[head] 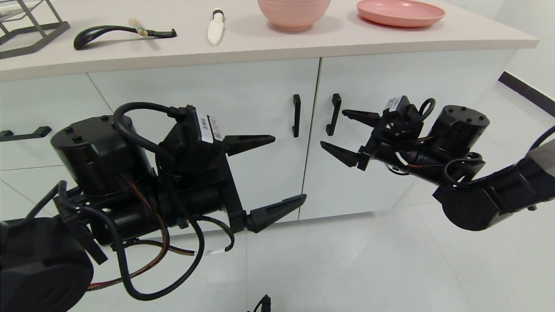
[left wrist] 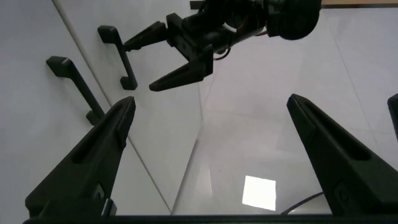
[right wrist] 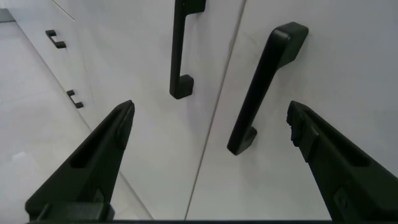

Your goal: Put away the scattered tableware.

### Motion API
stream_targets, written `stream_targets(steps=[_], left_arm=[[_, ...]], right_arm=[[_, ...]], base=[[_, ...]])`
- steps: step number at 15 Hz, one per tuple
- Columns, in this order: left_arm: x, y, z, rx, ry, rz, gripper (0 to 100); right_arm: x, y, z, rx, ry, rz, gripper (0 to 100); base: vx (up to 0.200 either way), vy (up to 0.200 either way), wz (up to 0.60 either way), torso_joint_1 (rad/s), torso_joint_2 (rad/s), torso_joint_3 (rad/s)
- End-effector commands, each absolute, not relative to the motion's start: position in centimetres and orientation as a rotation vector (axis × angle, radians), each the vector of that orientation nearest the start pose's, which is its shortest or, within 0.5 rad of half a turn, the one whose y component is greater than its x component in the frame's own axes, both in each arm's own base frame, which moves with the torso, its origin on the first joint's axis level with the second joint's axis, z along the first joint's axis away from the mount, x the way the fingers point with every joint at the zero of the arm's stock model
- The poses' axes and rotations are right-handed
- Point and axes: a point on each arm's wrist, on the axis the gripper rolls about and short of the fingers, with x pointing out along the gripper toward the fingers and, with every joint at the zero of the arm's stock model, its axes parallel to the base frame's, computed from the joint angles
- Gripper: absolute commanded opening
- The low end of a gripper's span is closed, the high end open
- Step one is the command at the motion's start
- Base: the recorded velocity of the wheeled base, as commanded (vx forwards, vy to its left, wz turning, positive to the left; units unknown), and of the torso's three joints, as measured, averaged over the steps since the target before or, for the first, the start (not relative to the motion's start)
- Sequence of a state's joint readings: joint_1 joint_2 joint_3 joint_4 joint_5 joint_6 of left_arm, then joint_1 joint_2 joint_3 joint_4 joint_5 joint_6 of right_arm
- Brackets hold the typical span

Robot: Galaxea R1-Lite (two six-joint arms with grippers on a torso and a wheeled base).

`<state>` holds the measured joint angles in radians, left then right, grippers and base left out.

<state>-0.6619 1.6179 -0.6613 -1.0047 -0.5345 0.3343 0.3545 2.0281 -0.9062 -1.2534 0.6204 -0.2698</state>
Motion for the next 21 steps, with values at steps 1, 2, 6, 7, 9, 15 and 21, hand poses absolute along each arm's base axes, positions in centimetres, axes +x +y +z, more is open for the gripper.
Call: stream_targets(steps=[1,2,6,7,9,15,21], left_arm=[[21.4,-18.1,20.7,0.293,-0.261,-1.177,100],[21.6,-18.3,20.9,0.293,-0.273,-1.177,100],[22.0,-18.6,22.1,0.284,-0.314,-1.169,100],[22.2,-18.8,21.8,0.286,-0.307,-1.172,100],[22.5,-19.1,21.3,0.288,-0.292,-1.174,100],[23.4,-20.2,20.2,0.276,-0.289,-1.184,100],[26.3,-22.5,20.7,0.238,-0.309,-1.153,100]], right_arm=[[34.9,14.6,15.8,-0.267,-0.279,0.957,100],[35.1,14.8,15.9,-0.266,-0.283,0.958,100],[35.2,15.5,15.5,-0.263,-0.28,0.981,100],[35.1,15.9,15.4,-0.262,-0.283,0.989,100],[35.2,16.3,15.8,-0.261,-0.3,0.999,100],[35.3,16.7,15.1,-0.256,-0.29,1.057,100],[30.9,15.4,15.2,-0.25,-0.267,1.123,100]], base=[[0.0,0.0,0.0,0.0,0.0,0.0],[0.0,0.0,0.0,0.0,0.0,0.0],[0.0,0.0,0.0,0.0,0.0,0.0],[0.0,0.0,0.0,0.0,0.0,0.0],[0.0,0.0,0.0,0.0,0.0,0.0],[0.0,0.0,0.0,0.0,0.0,0.0],[0.0,0.0,0.0,0.0,0.0,0.0]])
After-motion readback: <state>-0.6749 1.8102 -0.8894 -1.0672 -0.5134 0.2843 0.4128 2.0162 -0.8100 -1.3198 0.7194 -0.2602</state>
